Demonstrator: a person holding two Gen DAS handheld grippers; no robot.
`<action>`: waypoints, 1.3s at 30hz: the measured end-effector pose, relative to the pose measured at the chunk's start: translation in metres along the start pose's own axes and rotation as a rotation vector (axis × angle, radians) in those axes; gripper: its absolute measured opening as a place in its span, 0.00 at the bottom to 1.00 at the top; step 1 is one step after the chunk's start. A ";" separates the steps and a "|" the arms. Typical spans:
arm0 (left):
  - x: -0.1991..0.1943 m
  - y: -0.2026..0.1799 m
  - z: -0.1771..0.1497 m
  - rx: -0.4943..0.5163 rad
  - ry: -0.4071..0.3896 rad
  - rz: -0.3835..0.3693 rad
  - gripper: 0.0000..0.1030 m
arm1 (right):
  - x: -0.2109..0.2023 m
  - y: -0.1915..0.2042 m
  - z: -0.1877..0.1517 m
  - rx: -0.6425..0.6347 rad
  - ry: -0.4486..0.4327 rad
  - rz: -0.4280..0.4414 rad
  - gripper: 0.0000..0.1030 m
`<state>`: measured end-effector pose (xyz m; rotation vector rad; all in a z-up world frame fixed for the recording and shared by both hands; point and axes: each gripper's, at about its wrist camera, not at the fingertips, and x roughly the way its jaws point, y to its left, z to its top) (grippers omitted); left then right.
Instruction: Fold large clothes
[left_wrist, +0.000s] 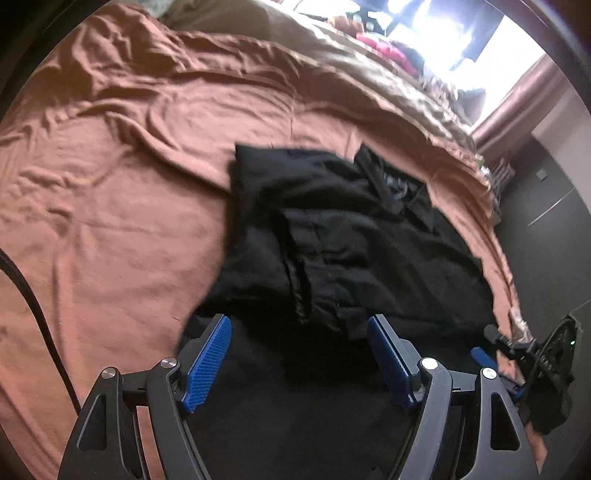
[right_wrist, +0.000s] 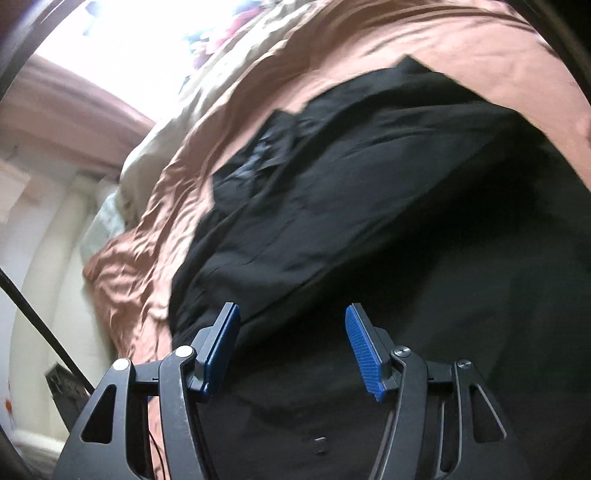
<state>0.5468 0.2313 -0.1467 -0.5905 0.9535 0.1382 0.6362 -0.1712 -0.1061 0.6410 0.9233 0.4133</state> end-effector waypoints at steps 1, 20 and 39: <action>0.008 -0.002 -0.001 -0.002 0.020 0.005 0.75 | -0.001 -0.010 0.004 0.022 -0.008 -0.015 0.55; 0.034 -0.002 0.010 -0.018 -0.022 0.059 0.13 | 0.000 -0.050 0.008 0.227 -0.093 -0.043 0.22; -0.128 0.031 -0.072 -0.043 -0.144 0.073 0.57 | -0.124 -0.027 -0.070 -0.062 -0.102 -0.031 0.59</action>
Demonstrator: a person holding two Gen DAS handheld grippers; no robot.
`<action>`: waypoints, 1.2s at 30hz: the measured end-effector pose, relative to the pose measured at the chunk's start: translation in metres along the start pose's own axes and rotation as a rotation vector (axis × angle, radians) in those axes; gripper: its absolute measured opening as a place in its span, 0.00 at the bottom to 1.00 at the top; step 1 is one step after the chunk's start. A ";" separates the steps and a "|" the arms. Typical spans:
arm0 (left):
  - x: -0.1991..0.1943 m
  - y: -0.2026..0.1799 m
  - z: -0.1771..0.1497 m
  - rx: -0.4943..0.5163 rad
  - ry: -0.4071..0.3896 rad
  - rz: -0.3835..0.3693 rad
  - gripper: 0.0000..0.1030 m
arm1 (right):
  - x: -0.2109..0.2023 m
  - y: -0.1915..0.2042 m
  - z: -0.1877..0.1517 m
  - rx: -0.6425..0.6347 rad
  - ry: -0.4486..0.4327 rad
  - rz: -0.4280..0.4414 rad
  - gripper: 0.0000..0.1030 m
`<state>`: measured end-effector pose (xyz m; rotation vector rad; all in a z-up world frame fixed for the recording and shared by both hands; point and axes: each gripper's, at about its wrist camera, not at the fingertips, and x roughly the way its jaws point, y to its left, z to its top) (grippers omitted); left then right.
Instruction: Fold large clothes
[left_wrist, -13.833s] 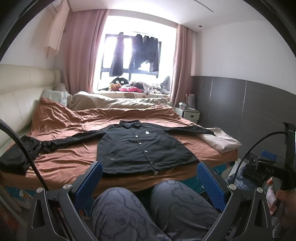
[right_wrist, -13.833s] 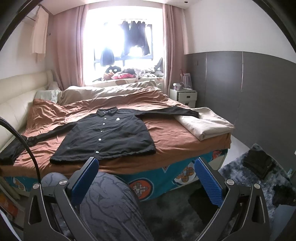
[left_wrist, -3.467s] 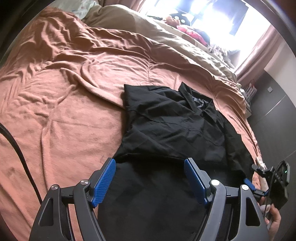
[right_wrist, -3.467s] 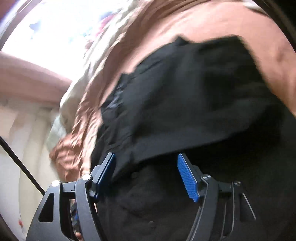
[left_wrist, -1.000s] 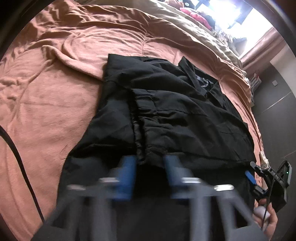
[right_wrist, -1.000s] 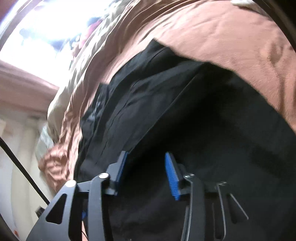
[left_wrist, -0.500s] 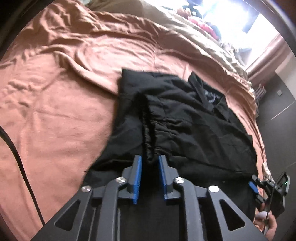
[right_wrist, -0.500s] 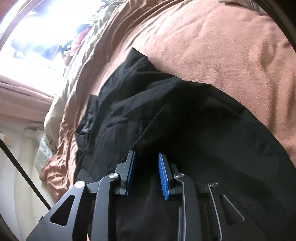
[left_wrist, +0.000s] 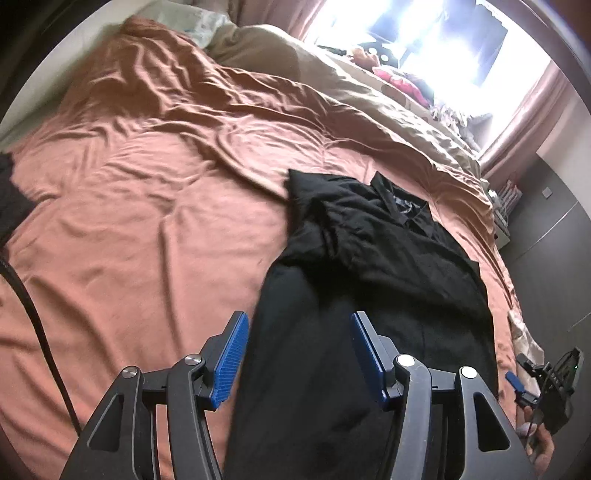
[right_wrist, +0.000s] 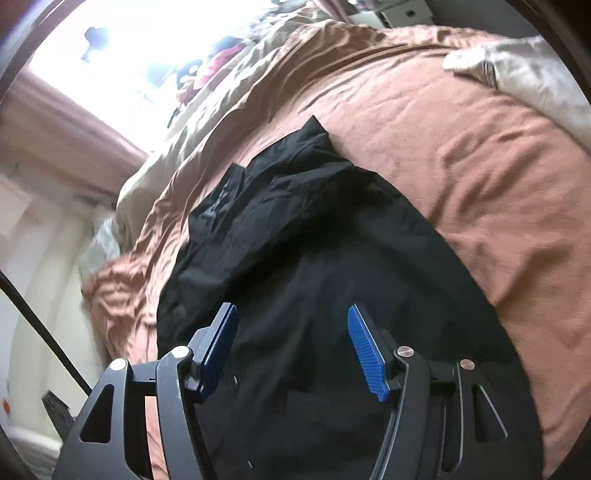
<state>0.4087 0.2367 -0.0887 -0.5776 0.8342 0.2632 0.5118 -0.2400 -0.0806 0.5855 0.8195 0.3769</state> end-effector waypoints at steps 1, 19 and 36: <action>-0.005 0.003 -0.005 -0.007 0.000 0.002 0.57 | -0.007 0.001 -0.002 -0.017 0.003 -0.006 0.59; -0.078 0.054 -0.122 -0.042 0.024 0.005 0.57 | -0.122 -0.025 -0.067 -0.254 0.010 -0.115 0.59; -0.062 0.097 -0.196 -0.095 0.107 -0.069 0.57 | -0.143 -0.117 -0.129 -0.219 0.090 -0.140 0.58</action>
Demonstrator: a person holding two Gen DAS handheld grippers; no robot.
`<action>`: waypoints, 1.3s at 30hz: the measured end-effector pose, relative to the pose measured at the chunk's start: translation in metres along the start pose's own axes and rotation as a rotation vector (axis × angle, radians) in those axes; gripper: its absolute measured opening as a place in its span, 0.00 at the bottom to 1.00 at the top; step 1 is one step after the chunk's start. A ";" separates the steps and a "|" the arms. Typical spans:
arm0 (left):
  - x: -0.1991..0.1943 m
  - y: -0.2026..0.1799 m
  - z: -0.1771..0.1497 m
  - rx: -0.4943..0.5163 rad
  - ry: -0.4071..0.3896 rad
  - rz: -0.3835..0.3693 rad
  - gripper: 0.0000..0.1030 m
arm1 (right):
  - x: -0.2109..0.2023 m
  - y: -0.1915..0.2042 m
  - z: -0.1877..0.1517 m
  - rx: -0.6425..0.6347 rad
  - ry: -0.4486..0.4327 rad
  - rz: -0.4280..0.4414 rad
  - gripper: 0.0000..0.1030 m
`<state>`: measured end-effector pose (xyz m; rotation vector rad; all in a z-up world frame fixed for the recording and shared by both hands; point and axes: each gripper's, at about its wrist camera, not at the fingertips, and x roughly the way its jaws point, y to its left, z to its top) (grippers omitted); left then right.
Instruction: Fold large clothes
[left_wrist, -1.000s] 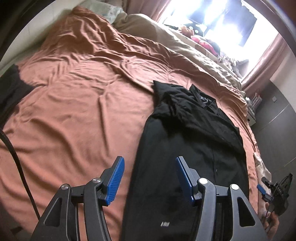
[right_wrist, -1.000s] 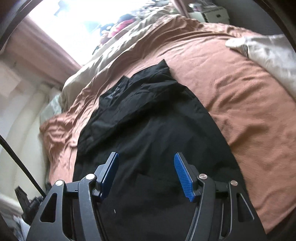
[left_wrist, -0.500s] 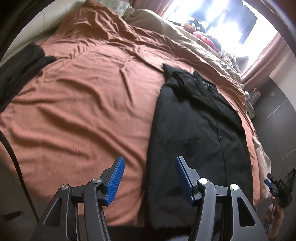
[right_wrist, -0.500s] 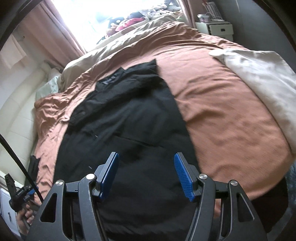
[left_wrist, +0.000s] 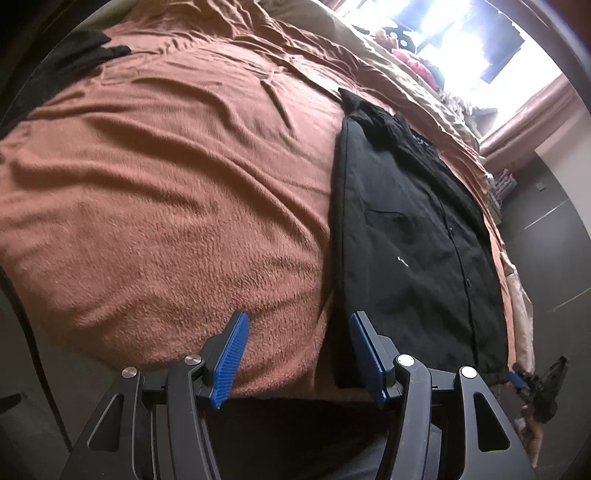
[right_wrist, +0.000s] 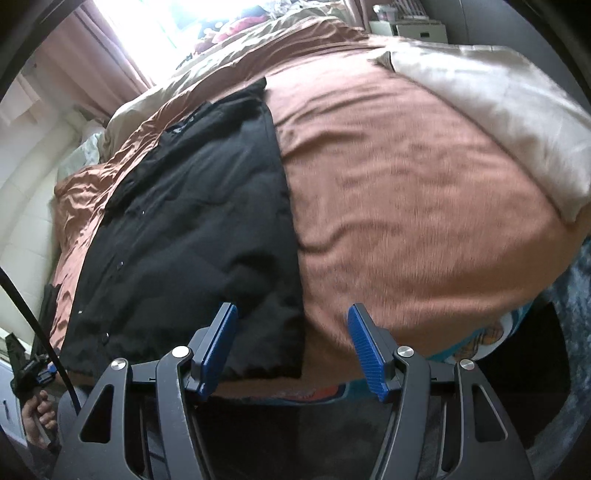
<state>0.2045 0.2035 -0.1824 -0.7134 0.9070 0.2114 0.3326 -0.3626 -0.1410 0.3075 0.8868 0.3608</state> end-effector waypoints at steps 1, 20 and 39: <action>0.001 0.000 0.000 0.003 -0.002 -0.007 0.57 | 0.002 -0.002 -0.002 0.006 0.000 0.011 0.58; 0.027 -0.018 -0.005 -0.065 0.111 -0.294 0.56 | 0.039 -0.040 -0.017 0.205 -0.003 0.392 0.58; 0.021 -0.007 -0.009 -0.186 0.076 -0.299 0.11 | 0.058 -0.032 -0.018 0.332 -0.025 0.395 0.06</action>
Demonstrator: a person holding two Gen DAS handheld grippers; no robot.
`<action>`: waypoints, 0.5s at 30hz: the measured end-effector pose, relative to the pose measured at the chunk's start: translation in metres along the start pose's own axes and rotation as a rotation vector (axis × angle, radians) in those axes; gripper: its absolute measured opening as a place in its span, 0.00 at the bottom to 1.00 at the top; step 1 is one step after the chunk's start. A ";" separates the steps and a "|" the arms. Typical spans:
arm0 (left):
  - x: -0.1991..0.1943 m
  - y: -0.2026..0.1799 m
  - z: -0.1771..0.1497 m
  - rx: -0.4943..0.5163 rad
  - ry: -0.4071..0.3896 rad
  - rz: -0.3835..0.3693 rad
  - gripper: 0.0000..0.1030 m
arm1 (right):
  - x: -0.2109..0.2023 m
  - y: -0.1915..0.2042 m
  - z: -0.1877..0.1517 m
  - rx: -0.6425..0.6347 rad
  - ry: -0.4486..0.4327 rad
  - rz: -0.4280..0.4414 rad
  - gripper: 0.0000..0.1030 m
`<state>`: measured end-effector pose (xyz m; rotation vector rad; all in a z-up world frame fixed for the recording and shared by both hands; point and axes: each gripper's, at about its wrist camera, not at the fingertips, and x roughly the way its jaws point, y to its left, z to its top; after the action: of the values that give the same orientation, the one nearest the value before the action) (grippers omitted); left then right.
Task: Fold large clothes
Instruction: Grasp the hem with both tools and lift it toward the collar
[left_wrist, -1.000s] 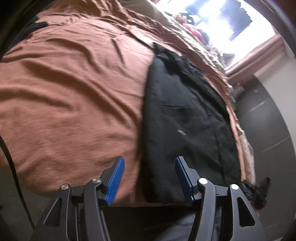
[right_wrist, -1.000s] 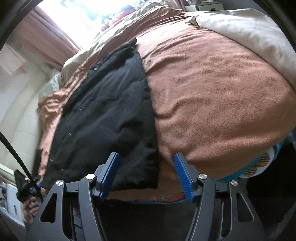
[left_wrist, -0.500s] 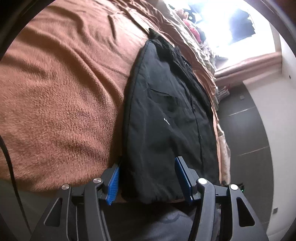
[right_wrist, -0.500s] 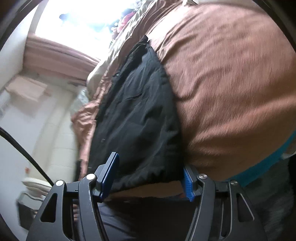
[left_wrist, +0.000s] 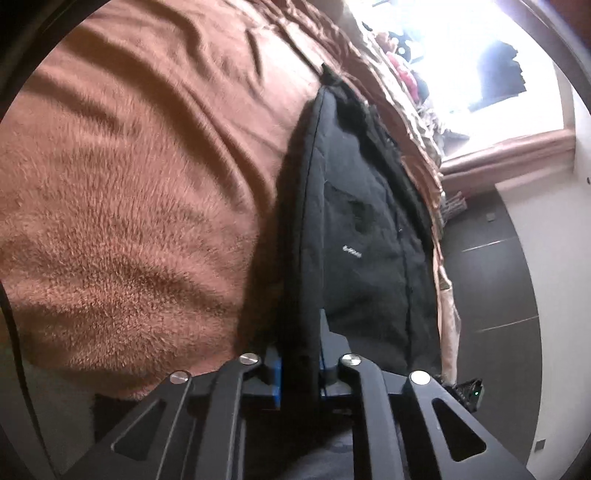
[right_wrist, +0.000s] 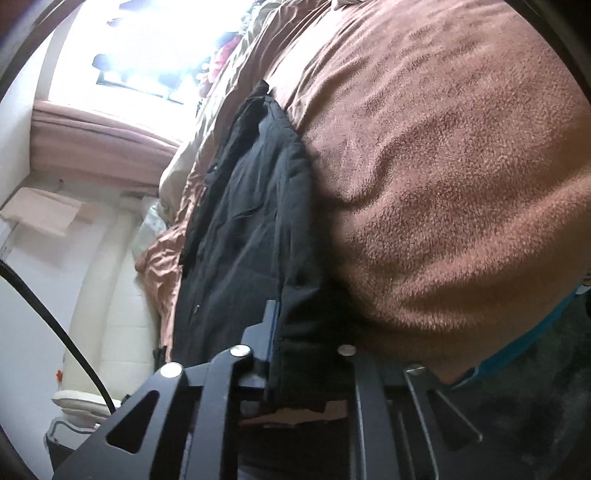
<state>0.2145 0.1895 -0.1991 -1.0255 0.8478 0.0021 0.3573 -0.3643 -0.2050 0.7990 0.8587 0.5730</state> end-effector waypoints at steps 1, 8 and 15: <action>-0.005 -0.005 0.000 0.013 -0.017 0.001 0.11 | -0.006 0.010 -0.001 -0.019 -0.008 -0.005 0.05; -0.060 -0.032 -0.001 0.066 -0.103 -0.058 0.09 | -0.046 0.067 -0.010 -0.088 -0.053 0.067 0.04; -0.117 -0.045 -0.017 0.086 -0.168 -0.117 0.09 | -0.101 0.096 -0.040 -0.139 -0.071 0.135 0.04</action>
<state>0.1403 0.1957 -0.0975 -0.9777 0.6292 -0.0460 0.2572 -0.3662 -0.1005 0.7496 0.6952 0.7119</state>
